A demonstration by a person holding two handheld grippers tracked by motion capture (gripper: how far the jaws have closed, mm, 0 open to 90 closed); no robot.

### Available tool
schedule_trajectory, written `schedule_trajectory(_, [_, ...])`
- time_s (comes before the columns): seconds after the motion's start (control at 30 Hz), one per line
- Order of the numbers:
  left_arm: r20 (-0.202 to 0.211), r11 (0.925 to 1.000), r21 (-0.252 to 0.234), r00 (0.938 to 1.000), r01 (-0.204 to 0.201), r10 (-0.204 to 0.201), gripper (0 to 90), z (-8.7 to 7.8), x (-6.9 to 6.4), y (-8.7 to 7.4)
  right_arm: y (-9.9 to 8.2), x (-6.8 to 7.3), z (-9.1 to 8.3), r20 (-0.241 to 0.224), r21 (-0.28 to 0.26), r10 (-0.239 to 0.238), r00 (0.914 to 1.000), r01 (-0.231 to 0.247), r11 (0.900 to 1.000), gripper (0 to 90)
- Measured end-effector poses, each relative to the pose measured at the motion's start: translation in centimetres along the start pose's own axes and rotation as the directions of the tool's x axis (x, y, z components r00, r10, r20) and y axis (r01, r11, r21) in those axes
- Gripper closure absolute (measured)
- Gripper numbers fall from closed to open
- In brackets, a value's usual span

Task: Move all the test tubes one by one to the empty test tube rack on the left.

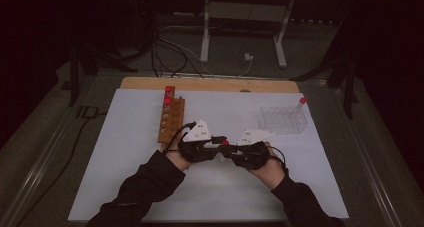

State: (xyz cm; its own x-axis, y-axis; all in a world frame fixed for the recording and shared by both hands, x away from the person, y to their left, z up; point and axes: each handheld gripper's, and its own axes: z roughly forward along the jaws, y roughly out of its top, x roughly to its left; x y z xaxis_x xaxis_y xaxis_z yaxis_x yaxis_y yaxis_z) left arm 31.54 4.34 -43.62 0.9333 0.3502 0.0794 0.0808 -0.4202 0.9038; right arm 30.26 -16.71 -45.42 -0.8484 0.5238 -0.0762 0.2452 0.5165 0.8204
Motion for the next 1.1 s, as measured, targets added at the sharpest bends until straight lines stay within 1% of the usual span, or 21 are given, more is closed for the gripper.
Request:
schedule_trajectory(0.2, [0.002,1.0000,-0.003,1.0000,0.003,-0.003,71.9,-0.3,0.1,0.4,0.1,0.0,-0.2,0.008,-0.020,-0.005,1.0000,0.005,0.9998,73.9])
schedule_trajectory(0.23, [-0.003,1.0000,-0.004,1.0000,0.000,0.000,71.9,-0.4,0.2,0.5,0.1,0.0,-0.3,0.006,-0.024,-0.002,1.0000,0.002,0.9997,73.3])
schedule_trajectory(0.3, [-0.008,1.0000,-0.007,1.0000,0.006,-0.006,71.9,-0.7,0.3,0.7,0.1,0.0,-0.4,0.018,-0.035,0.000,0.9998,0.000,0.9994,66.3])
schedule_trajectory(0.43, [-0.027,0.9998,-0.016,0.9995,0.015,-0.015,72.0,-1.7,0.8,1.1,0.0,-0.4,-1.2,0.026,-0.072,0.035,0.9990,-0.033,0.9969,53.9])
schedule_trajectory(0.5, [-0.038,0.9997,-0.017,0.9991,0.017,-0.017,72.0,-2.2,1.1,1.3,0.0,-0.6,-1.7,0.035,-0.089,0.046,0.9983,-0.042,0.9951,46.9])
schedule_trajectory(0.53, [-0.048,0.9997,-0.019,0.9987,0.018,-0.018,72.0,-2.4,1.3,1.3,0.0,-0.6,-1.9,0.040,-0.094,0.056,0.9977,-0.052,0.9942,42.8])
schedule_trajectory(0.57, [-0.050,0.9994,-0.024,0.9984,0.026,-0.027,72.0,-2.7,1.5,1.4,0.0,-0.6,-2.1,0.046,-0.096,0.060,0.9971,-0.056,0.9938,39.4])
schedule_trajectory(0.63, [-0.071,0.9995,-0.022,0.9972,0.024,-0.026,72.0,-3.2,1.7,1.6,-0.2,-0.7,-2.5,0.053,-0.107,0.078,0.9956,-0.072,0.9916,33.2])
schedule_trajectory(0.77, [-0.087,0.9991,-0.031,0.9957,0.031,-0.033,72.0,-4.2,2.1,1.8,-0.6,-1.1,-3.0,0.062,-0.126,0.110,0.9919,-0.102,0.9868,21.0])
schedule_trajectory(0.83, [-0.101,0.9991,-0.028,0.9942,0.032,-0.035,72.0,-4.7,2.3,1.8,-0.7,-1.2,-3.2,0.076,-0.135,0.127,0.9890,-0.116,0.9840,14.4])
schedule_trajectory(0.9, [-0.111,0.9989,-0.030,0.9930,0.035,-0.038,72.0,-5.2,2.6,1.8,-0.8,-1.3,-3.6,0.085,-0.147,0.141,0.9864,-0.128,0.9808,10.2])
schedule_trajectory(0.97, [-0.118,0.9983,-0.036,0.9918,0.047,-0.051,72.0,-5.7,3.0,1.9,-0.8,-1.4,-3.8,0.096,-0.153,0.151,0.9838,-0.136,0.9789,4.7])
schedule_trajectory(1.03, [-0.121,0.9971,-0.047,0.9906,0.059,-0.064,72.0,-6.4,3.4,2.0,-0.9,-1.5,-4.0,0.100,-0.161,0.161,0.9818,-0.144,0.9764,2.4])
schedule_trajectory(1.1, [-0.141,0.9966,-0.054,0.9876,0.062,-0.069,72.0,-7.0,3.8,2.1,-1.0,-1.7,-4.2,0.100,-0.168,0.164,0.9814,-0.146,0.9750,1.4])
